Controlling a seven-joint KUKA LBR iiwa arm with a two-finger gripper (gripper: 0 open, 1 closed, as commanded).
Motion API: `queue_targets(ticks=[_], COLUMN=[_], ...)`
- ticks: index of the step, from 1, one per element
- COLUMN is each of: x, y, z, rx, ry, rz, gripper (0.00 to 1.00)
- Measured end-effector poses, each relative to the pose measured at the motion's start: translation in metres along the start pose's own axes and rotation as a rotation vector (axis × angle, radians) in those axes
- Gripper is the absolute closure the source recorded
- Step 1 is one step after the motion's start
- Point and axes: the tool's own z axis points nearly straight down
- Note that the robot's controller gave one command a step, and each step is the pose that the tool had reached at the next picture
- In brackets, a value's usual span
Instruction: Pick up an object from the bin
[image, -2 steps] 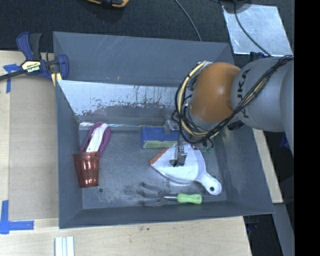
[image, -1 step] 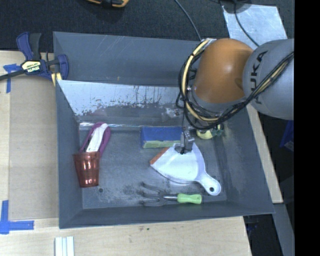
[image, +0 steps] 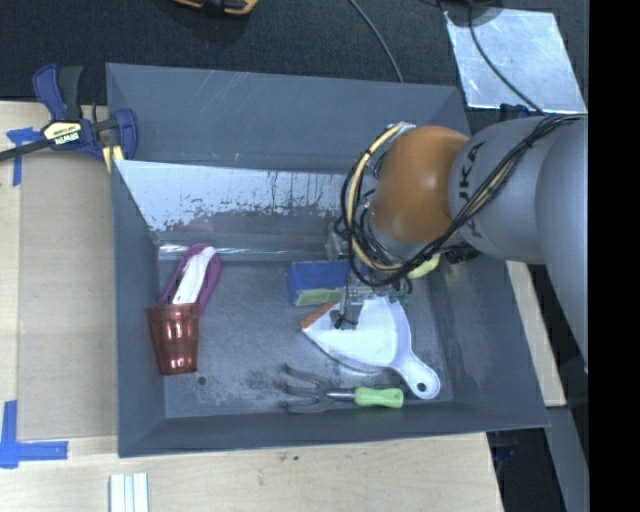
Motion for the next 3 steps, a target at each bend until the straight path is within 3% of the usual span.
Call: queue_targets(ticks=[1,3], x=[-0.0072,-0.0085], y=[0.0183,0.0204], z=[0.0002,-0.0057], rx=[-0.002,-0.002], ry=[-0.012,-0.012], rz=[-0.095,-0.087], gripper=[1.00,1.00])
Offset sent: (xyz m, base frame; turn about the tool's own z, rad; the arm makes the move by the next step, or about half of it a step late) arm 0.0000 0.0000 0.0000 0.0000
